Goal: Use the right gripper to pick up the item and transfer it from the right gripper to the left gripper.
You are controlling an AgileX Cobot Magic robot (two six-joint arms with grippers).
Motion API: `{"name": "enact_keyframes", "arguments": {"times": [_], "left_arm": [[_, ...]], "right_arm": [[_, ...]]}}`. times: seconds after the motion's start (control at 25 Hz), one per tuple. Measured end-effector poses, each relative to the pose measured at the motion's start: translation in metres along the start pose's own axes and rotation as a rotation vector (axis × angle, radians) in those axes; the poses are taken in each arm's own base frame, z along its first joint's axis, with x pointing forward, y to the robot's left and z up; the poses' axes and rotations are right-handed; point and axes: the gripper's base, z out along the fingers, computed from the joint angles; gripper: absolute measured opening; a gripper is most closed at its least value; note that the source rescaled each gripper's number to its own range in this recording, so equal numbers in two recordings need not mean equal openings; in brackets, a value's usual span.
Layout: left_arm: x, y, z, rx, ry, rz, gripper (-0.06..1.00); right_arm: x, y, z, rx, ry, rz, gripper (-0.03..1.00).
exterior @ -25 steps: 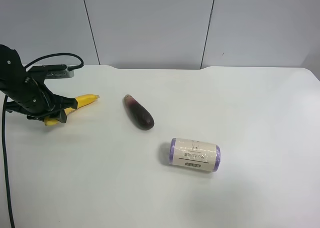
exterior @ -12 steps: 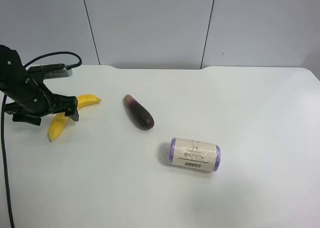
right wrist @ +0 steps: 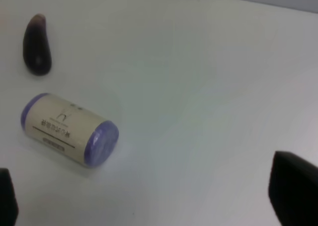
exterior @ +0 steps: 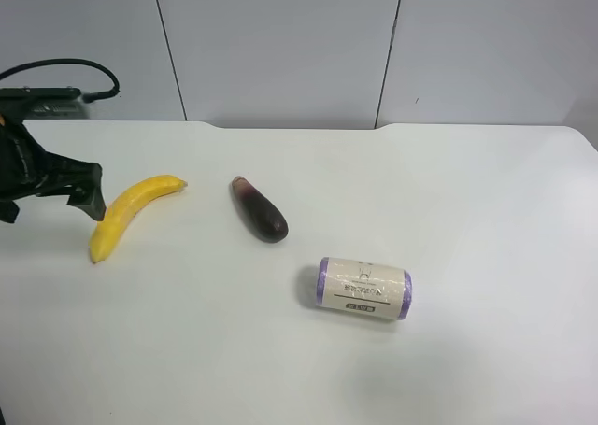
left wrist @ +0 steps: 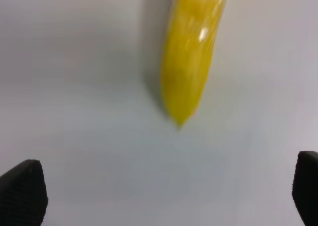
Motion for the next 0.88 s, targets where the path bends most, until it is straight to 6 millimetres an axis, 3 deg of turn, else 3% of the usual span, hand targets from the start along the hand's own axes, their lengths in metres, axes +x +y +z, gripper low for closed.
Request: {"name": "enact_keyframes", "arguments": {"times": [0.16,0.4,0.6,0.88], "left_arm": [[0.024,0.006,-0.046,-0.017,0.046,0.006,1.00],[0.064,0.015,-0.115,-0.012,-0.044,0.019,1.00],[0.104,0.023,-0.164,0.012,-0.244,0.015,1.00],[0.169,0.033,-0.210,0.031,-0.553,0.067,1.00]], "right_arm": [[0.000,0.000,0.000,0.000,0.000,0.000,1.00],[0.000,0.000,0.000,0.000,0.000,0.000,1.00],[0.000,0.000,0.000,0.000,0.000,0.000,1.00],[0.000,0.000,0.000,0.000,0.000,0.000,1.00]]}}
